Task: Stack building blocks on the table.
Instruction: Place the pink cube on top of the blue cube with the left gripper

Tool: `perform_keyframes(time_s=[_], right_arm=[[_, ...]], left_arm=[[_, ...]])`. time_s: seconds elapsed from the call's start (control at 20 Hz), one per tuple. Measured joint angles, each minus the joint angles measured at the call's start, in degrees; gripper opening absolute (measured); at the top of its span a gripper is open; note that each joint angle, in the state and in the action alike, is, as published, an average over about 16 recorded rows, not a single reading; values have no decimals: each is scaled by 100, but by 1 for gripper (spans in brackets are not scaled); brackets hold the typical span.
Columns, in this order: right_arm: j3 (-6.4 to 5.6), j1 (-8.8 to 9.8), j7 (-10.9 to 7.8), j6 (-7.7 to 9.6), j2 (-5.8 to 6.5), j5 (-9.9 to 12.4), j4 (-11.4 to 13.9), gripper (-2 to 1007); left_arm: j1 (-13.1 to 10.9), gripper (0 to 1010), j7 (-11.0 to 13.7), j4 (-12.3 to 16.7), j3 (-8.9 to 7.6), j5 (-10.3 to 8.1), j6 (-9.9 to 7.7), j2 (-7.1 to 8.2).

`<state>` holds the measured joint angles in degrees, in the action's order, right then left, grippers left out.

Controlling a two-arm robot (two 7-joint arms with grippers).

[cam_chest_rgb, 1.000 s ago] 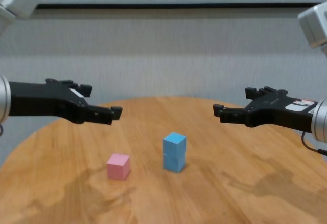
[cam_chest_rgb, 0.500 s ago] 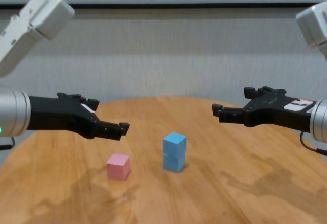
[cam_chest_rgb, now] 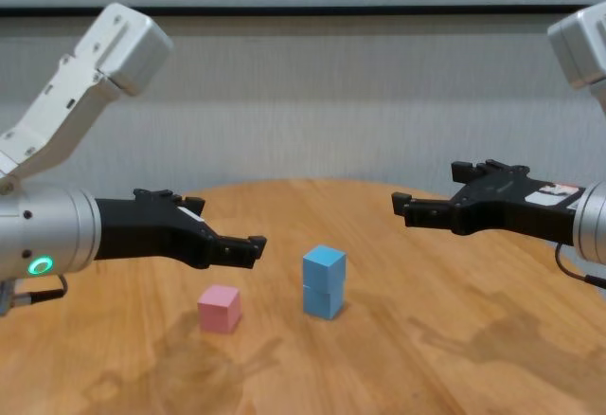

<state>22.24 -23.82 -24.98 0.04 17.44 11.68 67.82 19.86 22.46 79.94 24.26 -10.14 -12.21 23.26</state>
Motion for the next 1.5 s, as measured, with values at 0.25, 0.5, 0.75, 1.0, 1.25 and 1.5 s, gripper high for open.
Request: perform_keyframes(time_s=[0.25, 0.5, 0.75, 1.0, 1.25, 1.5], right_arm=[[2, -3, 0, -3, -2, -3, -5, 1001], [4, -5, 0, -6, -3, -5, -9, 1001], [6, -7, 0, -8, -5, -6, -10, 1001], [7, -9, 0, -9, -6, -6, -12, 1001], [7, -10, 0, -10, -7, -6, -14, 1001], [7, -11, 0, -10, -8, -6, -15, 1001]], left_arm=[[-91, 1003, -147, 24, -60, 75, -129, -142], [-173, 1002, -252, 59, -103, 154, -291, -249], [-225, 1003, -284, 74, -97, 243, -418, -343], [-226, 1002, -273, 13, -79, 325, -500, -437], [-174, 1002, -261, -136, -76, 415, -515, -516], [-101, 1002, -251, -316, -110, 495, -490, -576]])
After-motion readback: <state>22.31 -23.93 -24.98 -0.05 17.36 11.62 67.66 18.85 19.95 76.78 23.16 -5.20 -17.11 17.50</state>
